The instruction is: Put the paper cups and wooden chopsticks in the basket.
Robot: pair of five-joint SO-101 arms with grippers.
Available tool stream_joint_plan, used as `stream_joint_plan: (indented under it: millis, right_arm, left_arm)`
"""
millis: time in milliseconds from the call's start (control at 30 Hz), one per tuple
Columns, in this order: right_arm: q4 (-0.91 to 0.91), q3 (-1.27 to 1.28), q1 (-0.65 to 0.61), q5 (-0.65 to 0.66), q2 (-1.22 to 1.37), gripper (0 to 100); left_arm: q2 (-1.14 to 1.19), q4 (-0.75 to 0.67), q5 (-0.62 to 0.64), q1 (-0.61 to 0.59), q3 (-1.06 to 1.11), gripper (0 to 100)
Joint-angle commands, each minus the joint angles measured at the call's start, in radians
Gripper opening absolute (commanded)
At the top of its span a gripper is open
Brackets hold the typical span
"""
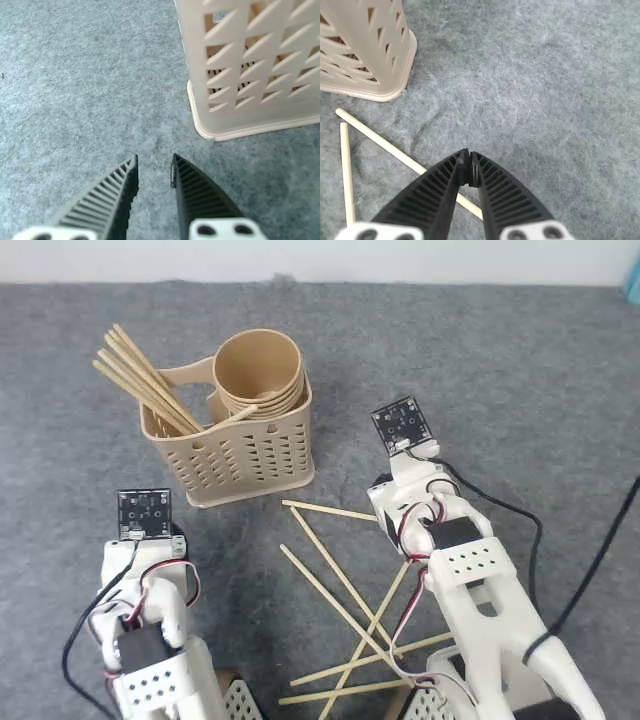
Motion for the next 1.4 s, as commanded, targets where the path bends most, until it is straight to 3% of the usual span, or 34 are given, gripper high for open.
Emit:
stream_joint_plan:
  millis: [0, 467, 800, 1367]
  right_arm:
    - [-0.022, -0.012, -0.001, -0.005, -0.047, 0.6]
    - [-0.025, -0.012, -0.001, -0.005, -0.047, 0.6]
    - [-0.173, 0.058, -0.001, -0.003, -0.047, 0.6]
    - [-0.176, 0.058, -0.002, -0.003, -0.047, 0.6]
  left_arm:
    - [0.008, -0.028, -0.008, 0.006, -0.005, 10]
    - [0.008, -0.028, -0.008, 0.006, -0.005, 10]
    - [0.008, -0.028, -0.008, 0.006, -0.005, 10]
    - [0.008, -0.026, -0.008, 0.009, -0.005, 10]
